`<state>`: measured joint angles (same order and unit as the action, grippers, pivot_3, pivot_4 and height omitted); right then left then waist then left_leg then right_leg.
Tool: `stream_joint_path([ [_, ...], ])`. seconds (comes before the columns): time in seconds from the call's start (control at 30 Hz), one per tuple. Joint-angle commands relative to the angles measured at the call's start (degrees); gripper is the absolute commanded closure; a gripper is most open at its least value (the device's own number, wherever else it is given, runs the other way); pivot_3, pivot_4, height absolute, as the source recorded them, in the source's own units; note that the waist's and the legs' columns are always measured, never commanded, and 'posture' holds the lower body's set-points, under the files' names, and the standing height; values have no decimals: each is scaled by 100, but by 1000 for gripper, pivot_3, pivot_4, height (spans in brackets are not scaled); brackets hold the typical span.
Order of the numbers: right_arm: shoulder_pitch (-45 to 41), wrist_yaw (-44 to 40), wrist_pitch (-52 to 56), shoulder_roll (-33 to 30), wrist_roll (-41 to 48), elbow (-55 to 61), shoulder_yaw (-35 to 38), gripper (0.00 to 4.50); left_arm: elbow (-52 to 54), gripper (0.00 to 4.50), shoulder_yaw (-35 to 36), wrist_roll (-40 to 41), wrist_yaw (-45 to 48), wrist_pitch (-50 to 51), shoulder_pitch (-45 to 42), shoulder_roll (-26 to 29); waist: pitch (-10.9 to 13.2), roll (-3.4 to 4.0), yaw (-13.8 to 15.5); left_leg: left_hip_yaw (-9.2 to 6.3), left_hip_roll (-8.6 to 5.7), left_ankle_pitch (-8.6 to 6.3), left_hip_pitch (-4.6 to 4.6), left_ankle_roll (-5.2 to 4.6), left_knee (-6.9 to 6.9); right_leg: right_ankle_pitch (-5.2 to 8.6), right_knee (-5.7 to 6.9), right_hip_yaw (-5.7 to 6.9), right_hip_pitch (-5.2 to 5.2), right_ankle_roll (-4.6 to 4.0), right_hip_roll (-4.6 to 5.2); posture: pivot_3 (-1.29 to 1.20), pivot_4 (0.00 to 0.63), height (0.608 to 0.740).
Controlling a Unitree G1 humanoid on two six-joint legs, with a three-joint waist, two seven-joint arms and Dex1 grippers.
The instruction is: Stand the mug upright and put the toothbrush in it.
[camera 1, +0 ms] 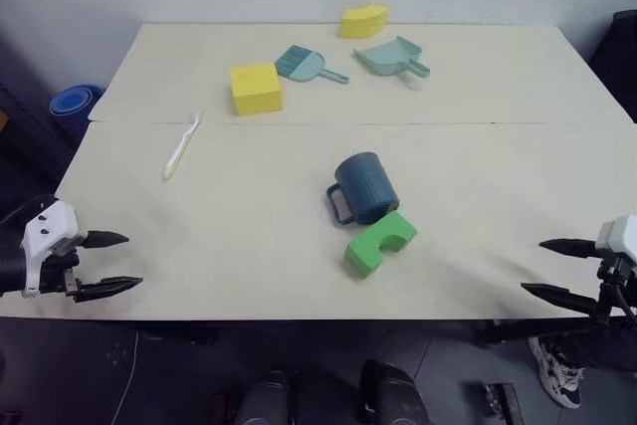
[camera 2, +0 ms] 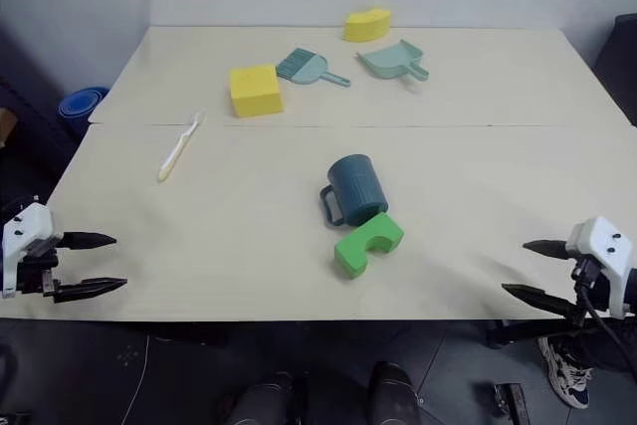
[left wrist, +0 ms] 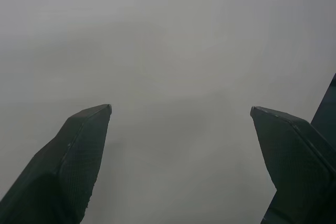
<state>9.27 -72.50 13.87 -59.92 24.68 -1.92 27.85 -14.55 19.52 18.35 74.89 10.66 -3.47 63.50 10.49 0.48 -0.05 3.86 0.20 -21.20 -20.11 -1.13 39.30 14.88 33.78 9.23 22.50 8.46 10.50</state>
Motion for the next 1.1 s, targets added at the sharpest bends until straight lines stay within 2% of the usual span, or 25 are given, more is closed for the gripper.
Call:
stream_joint_path([
  [0.03, 167, -281, -235, -126, 22, 5, 333, 0, 33, 4, 33, 38, 68, -64, -84, 76, 0, 0, -1, 0, 0, 0, 0, 0, 0, 0, 0, 0, 0, 0, 0, 0, 150, 740],
  [0.23, 473, -286, -621, -32, -186, 170, 411, 0, 239, 4, 79, 120, -112, 58, -75, -74, 0, -1, -6, 3, -1, -1, -1, -1, 0, 0, -2, -1, 1, 0, 0, 0, 150, 740],
  [0.47, 535, -233, -337, -8, -61, 629, 301, 0, 732, 4, 106, 394, -352, 640, -135, -250, 1, -1, -5, 0, 5, -1, 3, 0, 0, 0, 3, -10, 3, 0, -4, 0, 150, 740],
  [0.63, 376, 169, -522, 142, -291, 994, 85, 0, 1200, 4, 143, 515, -389, 879, 111, -282, 1, -2, -3, 0, 3, -1, 2, 0, 0, 0, 1, -11, 3, 0, -4, 0, 150, 740],
  [0.77, 61, 665, -836, 335, -622, 1934, -374, 0, 2576, 4, 136, 1465, -420, 1908, 203, -411, 1, -1, -2, -10, 6, -1, 3, 1, 0, 0, 2, -15, 3, 0, -3, 0, 150, 740],
  [0.9, -198, 1151, -1101, 453, -1314, 2806, -1177, 0, 3881, 4, -199, 2492, -736, 2941, -287, -472, 2, -2, 31, -26, 7, -1, 1, 2, 11, 0, 5, -20, 4, 0, -3, 0, 150, 740],
  [1.1, -1185, 1940, -1524, 845, -2590, 2991, -2492, 0, 4337, 4, -853, 2795, -541, 3209, -1049, -395, 2, -2, 19, -24, 5, -3, -9, 5, 45, 1, 8, -26, 2, -3, -10, 0, 150, 740],
])
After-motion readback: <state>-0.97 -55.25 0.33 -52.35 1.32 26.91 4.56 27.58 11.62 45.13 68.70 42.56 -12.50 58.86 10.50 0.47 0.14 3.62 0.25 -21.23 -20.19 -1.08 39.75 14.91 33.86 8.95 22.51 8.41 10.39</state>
